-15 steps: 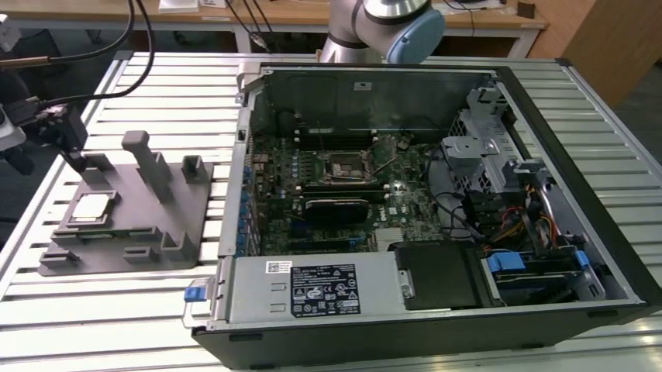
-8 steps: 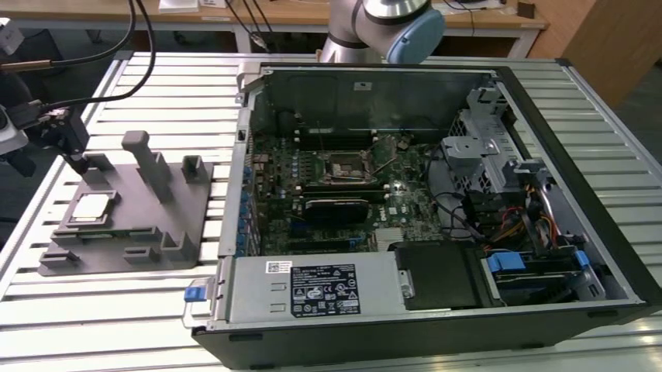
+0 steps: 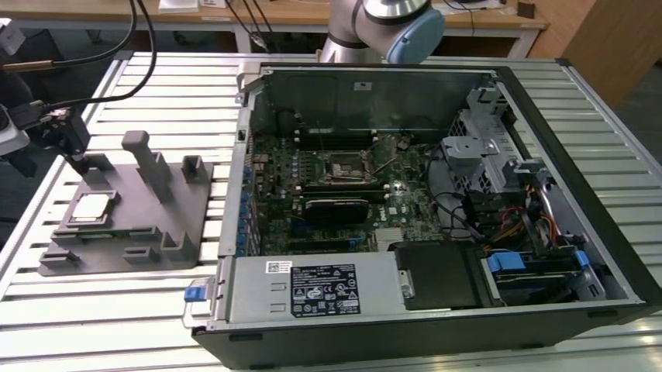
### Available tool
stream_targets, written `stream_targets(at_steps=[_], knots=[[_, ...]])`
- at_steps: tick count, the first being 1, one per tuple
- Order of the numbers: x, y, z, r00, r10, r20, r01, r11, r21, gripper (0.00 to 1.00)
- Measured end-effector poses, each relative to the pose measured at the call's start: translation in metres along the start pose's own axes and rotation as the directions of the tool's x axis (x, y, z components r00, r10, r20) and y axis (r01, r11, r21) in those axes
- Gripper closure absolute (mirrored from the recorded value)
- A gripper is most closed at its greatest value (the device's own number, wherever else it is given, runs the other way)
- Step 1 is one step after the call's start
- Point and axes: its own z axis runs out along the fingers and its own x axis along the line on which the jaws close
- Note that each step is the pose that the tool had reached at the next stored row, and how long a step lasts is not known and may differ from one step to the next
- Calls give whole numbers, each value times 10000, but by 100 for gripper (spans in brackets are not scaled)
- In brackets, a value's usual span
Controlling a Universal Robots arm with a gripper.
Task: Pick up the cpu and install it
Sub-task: 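Pick up the cpu and move it towards the insertion slot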
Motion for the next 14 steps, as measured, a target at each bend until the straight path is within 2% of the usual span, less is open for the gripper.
stream_targets(at_steps=[5, 14], knots=[[-10, -7, 65, 9999, 162, -11, -162, 9999, -16, 30], [-11, -24, 76, 9998, 222, -7, -222, 9997, -35, 30]])
